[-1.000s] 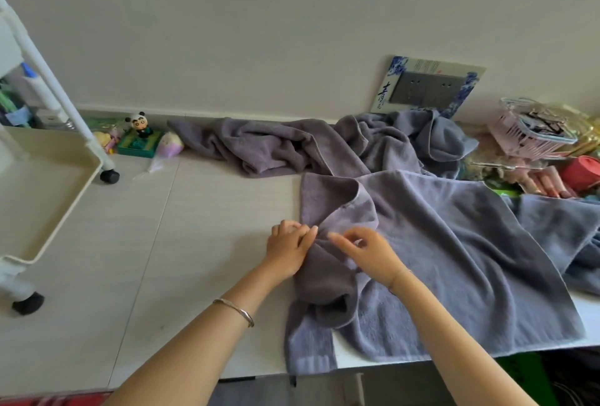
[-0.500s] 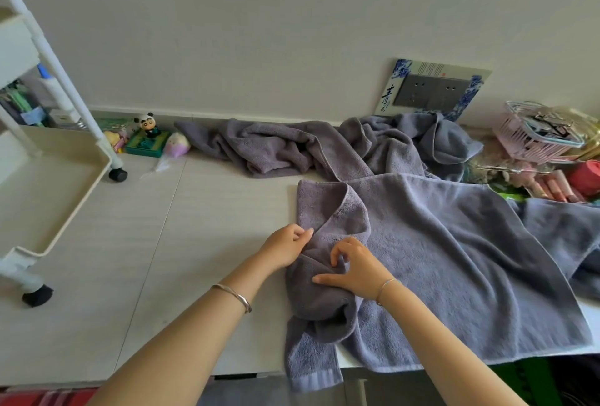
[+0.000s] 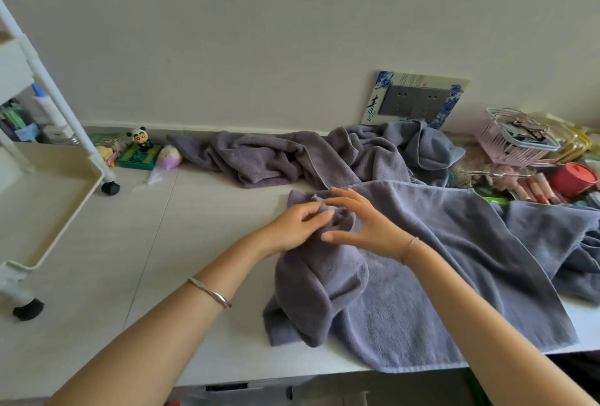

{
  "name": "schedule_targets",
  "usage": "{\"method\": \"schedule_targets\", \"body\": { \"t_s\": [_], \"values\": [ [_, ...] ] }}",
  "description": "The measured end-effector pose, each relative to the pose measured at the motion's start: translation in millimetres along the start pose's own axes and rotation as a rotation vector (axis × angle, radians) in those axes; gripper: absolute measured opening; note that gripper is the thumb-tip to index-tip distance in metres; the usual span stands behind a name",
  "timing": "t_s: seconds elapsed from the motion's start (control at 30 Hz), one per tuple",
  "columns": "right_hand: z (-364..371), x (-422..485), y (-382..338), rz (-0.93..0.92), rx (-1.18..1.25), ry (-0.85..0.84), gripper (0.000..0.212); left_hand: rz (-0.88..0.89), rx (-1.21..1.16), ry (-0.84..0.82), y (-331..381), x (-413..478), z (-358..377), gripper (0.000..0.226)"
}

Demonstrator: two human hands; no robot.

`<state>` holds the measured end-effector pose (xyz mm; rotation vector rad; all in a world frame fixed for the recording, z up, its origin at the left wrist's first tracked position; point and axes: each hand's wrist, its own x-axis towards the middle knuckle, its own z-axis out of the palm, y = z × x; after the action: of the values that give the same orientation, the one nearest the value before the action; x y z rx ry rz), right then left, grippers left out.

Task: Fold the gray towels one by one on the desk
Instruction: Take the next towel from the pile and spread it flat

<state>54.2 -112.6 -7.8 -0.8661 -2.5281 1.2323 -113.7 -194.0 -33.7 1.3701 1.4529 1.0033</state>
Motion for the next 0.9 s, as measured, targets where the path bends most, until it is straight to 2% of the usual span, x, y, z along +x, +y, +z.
{"method": "schedule_targets", "body": {
  "t_s": [0.17, 0.27, 0.33, 0.4, 0.47, 0.53, 0.63, 0.7, 0.77, 0.9],
  "values": [
    [-38.5, 15.0, -43.4, -0.024, 0.14, -0.126, 0.048, 0.149, 0.14, -0.08, 60.7, -5.2, -31.0, 0.018],
    [-49.5, 20.9, -65.2, -0.087, 0.011, -0.054, 0.05, 0.208, 0.261, -0.013, 88.1, -10.8, -52.1, 0.02],
    [-55.3, 23.1, -73.2, -0.148, -0.013, -0.009, 0.055, 0.205, 0.315, 0.012, 99.7, -15.0, -64.3, 0.029],
    [-63.2, 22.4, -80.4, -0.191, 0.022, 0.0, 0.055, 0.123, 0.346, 0.034, 111.2, -20.8, -74.4, 0.044],
    [-70.1, 23.8, -82.3, -0.192, 0.032, -0.008, 0.048, -0.036, 0.409, 0.04, 119.9, -27.6, -82.6, 0.056],
    [-74.9, 27.0, -78.4, -0.159, 0.054, 0.008, 0.04, -0.182, 0.457, 0.016, 124.2, -34.6, -90.4, 0.059],
    [-75.3, 29.2, -71.2, -0.117, 0.087, 0.019, 0.036, -0.28, 0.414, -0.035, 122.0, -45.1, -100.8, 0.057],
    [-76.0, 32.1, -68.1, -0.101, 0.116, 0.03, 0.035, -0.297, 0.34, -0.03, 122.0, -50.5, -106.7, 0.047],
    [-76.7, 36.6, -68.5, -0.073, 0.145, 0.004, 0.038, -0.293, 0.291, -0.038, 123.9, -55.5, -111.7, 0.035],
    [-70.3, 47.6, -73.9, -0.047, 0.172, -0.097, 0.04, -0.356, 0.213, -0.047, 132.2, -68.3, -127.1, 0.025]
  ]
}}
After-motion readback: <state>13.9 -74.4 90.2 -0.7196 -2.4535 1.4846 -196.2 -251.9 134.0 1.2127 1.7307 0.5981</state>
